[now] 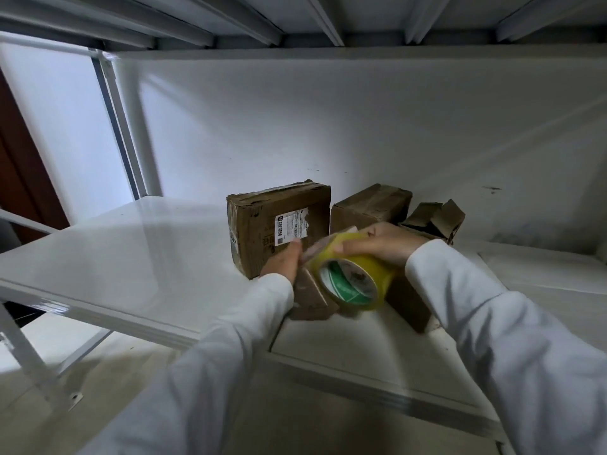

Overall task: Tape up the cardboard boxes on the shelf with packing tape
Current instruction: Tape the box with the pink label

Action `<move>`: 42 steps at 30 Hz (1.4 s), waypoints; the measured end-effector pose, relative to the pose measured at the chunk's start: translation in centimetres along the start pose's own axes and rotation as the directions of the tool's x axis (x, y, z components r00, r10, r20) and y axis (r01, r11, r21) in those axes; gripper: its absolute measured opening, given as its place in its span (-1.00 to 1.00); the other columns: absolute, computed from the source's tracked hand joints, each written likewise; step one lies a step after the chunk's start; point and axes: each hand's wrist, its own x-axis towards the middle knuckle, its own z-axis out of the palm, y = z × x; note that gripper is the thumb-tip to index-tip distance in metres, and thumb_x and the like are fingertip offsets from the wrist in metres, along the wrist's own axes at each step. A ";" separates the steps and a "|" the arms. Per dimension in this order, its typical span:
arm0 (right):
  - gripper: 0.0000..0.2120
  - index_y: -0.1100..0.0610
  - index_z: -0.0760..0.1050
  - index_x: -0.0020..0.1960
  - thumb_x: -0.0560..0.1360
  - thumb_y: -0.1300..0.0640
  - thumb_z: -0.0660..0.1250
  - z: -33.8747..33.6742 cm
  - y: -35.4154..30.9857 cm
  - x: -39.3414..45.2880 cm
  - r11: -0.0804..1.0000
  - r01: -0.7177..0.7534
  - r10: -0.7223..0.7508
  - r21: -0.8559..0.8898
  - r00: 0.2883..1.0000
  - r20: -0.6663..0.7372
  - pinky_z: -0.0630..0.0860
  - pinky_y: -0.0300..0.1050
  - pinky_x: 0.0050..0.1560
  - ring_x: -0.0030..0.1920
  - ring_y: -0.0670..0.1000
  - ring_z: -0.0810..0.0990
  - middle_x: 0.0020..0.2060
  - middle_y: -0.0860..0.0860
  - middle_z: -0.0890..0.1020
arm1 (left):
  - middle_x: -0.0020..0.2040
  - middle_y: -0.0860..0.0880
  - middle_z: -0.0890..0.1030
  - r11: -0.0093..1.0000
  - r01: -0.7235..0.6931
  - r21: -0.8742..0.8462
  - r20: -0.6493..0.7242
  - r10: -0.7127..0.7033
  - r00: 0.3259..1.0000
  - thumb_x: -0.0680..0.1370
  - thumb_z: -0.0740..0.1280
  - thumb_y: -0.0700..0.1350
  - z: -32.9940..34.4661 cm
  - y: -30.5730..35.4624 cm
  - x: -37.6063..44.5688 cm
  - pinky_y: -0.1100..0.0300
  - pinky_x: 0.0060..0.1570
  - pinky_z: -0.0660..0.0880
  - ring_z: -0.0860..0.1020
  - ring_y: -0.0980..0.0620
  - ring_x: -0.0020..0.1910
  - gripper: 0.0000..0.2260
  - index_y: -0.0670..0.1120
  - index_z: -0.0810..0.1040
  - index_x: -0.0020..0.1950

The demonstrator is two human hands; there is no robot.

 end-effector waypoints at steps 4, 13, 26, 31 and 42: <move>-0.68 0.11 0.60 -0.09 0.38 -0.15 0.42 1.0 -3.4 0.8 0.977 0.114 -0.118 0.183 0.993 0.015 0.58 -0.07 -0.06 -0.16 0.04 0.63 -0.19 0.05 0.68 | 0.26 -0.17 0.54 0.955 0.117 -0.271 0.057 -0.106 0.993 0.57 0.05 0.29 0.0 -0.6 0.9 0.02 0.27 0.43 0.53 -0.17 0.20 -0.42 -0.15 0.52 0.25; -0.51 0.15 0.58 0.00 0.45 -0.28 0.27 3.8 -4.1 4.3 0.939 0.022 0.006 0.344 0.997 -0.080 0.58 -0.08 0.02 -0.39 -0.05 0.63 -0.38 0.00 0.68 | 0.41 0.15 0.24 0.889 -0.449 0.086 0.136 0.437 0.889 0.10 0.43 0.33 -0.5 -3.6 -2.6 0.13 0.38 0.28 0.25 0.15 0.37 0.20 0.08 -0.20 0.54; -0.50 0.20 0.50 0.13 0.43 -0.20 0.35 4.8 -4.7 3.3 0.944 0.029 -0.020 0.328 0.999 -0.031 0.60 -0.14 -0.17 -0.40 -0.03 0.61 -0.42 0.00 0.65 | 0.36 -0.01 0.42 0.858 -0.291 0.423 0.057 0.296 0.954 0.20 0.44 0.37 0.0 -3.9 -0.3 -0.05 0.32 0.36 0.41 -0.13 0.30 -0.06 0.08 0.16 0.46; -0.51 0.21 0.52 0.11 0.43 -0.19 0.35 4.0 -5.4 2.1 0.949 -0.057 0.051 0.310 0.998 0.026 0.59 -0.13 -0.16 -0.44 -0.02 0.60 -0.43 0.03 0.65 | 0.35 -0.01 0.41 0.862 -0.267 0.432 0.034 0.280 0.959 0.15 0.41 0.38 0.1 -3.8 -0.4 -0.05 0.31 0.36 0.41 -0.14 0.30 -0.04 0.07 0.17 0.45; -0.74 0.02 0.36 -0.04 0.48 -0.13 0.33 4.3 -1.8 -0.5 0.975 -0.128 0.119 0.182 0.991 0.058 0.40 -0.15 0.03 -0.09 0.01 0.52 -0.17 0.00 0.49 | 0.40 -0.02 0.35 0.871 -0.156 0.467 -0.002 0.177 0.984 0.25 0.46 0.26 0.8 -2.1 -0.5 -0.08 0.40 0.20 0.35 -0.11 0.36 -0.13 0.05 0.18 0.45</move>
